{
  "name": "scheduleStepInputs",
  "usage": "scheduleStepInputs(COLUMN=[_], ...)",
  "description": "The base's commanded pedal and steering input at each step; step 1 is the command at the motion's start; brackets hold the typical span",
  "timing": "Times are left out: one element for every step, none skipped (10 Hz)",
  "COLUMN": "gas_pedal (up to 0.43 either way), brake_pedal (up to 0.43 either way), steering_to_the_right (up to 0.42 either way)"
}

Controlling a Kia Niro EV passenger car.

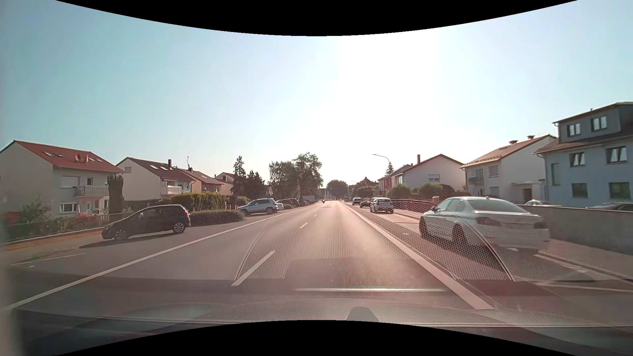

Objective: Follow the waypoints while adhering to traffic rules and regulations

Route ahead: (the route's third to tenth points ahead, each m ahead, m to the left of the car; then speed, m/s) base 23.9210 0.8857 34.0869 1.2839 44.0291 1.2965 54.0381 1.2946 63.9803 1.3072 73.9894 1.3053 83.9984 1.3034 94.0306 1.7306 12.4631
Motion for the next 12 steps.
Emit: scheduleStepInputs(gas_pedal=[0.067,0.067,0.067,0.067,0.067,0.067,0.067,0.067,0.067,0.067,0.067,0.067], brake_pedal=[0.0,0.0,0.0,0.0,0.0,0.0,0.0,0.0,0.0,0.0,0.0,0.0], steering_to_the_right=[-0.003,-0.003,-0.003,-0.003,-0.003,-0.003,-0.003,-0.003,-0.003,-0.003,-0.003,-0.003])
